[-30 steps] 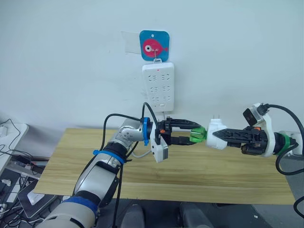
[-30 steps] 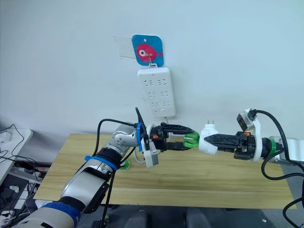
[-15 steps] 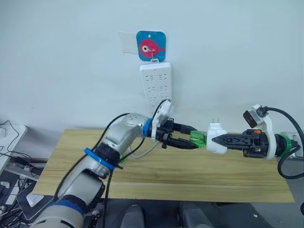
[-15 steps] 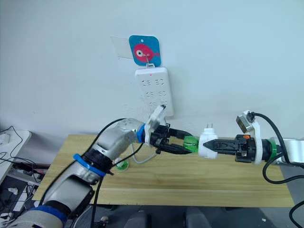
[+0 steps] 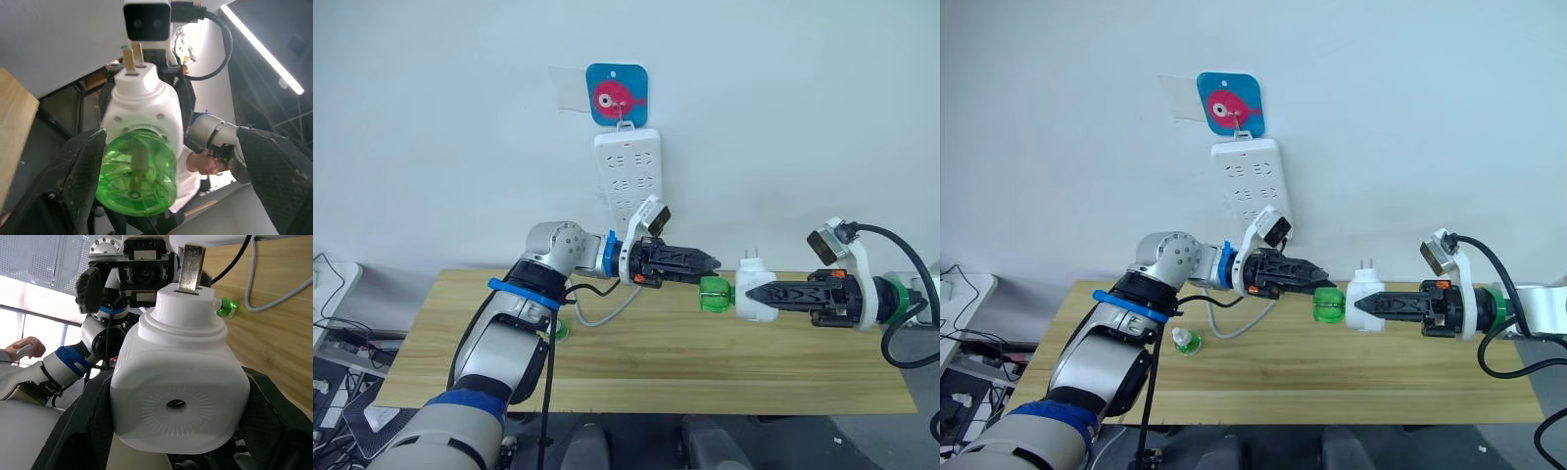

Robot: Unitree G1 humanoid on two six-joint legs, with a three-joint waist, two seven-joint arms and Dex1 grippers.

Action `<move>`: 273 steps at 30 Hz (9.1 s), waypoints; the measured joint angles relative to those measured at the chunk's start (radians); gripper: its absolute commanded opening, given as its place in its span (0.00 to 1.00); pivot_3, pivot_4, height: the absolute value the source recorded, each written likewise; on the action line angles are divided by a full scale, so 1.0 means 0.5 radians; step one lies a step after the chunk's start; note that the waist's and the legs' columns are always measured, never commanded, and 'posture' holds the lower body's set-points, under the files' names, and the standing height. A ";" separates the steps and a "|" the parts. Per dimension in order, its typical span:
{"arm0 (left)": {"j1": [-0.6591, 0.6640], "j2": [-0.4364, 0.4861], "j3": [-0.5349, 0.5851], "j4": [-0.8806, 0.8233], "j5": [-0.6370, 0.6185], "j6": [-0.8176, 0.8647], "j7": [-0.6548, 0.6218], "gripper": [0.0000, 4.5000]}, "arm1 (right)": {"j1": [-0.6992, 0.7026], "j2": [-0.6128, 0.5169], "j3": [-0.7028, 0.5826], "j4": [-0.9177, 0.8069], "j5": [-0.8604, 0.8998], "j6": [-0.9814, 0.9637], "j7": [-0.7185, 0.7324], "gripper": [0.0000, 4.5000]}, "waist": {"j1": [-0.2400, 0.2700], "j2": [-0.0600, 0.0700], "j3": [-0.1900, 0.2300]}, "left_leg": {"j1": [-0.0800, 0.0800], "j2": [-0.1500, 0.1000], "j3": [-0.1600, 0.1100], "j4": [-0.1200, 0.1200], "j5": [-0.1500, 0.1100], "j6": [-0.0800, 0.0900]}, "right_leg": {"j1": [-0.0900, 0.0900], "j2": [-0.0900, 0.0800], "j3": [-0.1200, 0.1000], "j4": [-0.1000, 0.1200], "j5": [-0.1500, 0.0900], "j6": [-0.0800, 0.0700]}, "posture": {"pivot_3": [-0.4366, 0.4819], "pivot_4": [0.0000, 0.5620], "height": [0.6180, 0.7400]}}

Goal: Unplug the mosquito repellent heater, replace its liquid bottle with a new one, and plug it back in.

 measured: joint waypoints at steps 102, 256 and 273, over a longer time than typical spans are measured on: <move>0.249 0.105 0.109 -0.214 -0.050 0.326 0.027 0.99 | 0.048 0.097 -0.015 -0.251 -0.141 -0.147 -0.043 0.67 | 0.004 -0.006 0.006 | 0.001 0.001 0.001 0.000 0.000 0.002 | -0.001 0.000 0.001 0.004 -0.001 0.000 | 0.47 0.23 1.00; 0.693 0.242 0.214 -0.692 0.215 -0.322 -0.073 0.50 | 0.074 0.413 -0.743 -0.067 -2.999 0.051 0.909 1.00 | 0.062 -0.003 0.024 | 0.003 0.000 0.001 0.000 0.001 0.001 | 0.002 -0.003 -0.001 0.003 0.002 0.001 | 0.45 0.24 1.00; 0.669 -0.312 0.372 -0.733 0.525 -1.218 0.513 0.50 | -0.231 2.476 -1.949 -1.718 -2.078 0.470 -0.448 1.00 | 0.001 0.006 0.025 | 0.001 -0.013 0.002 -0.006 0.014 -0.024 | -0.001 -0.016 0.002 0.007 0.003 0.004 | 0.41 0.24 1.00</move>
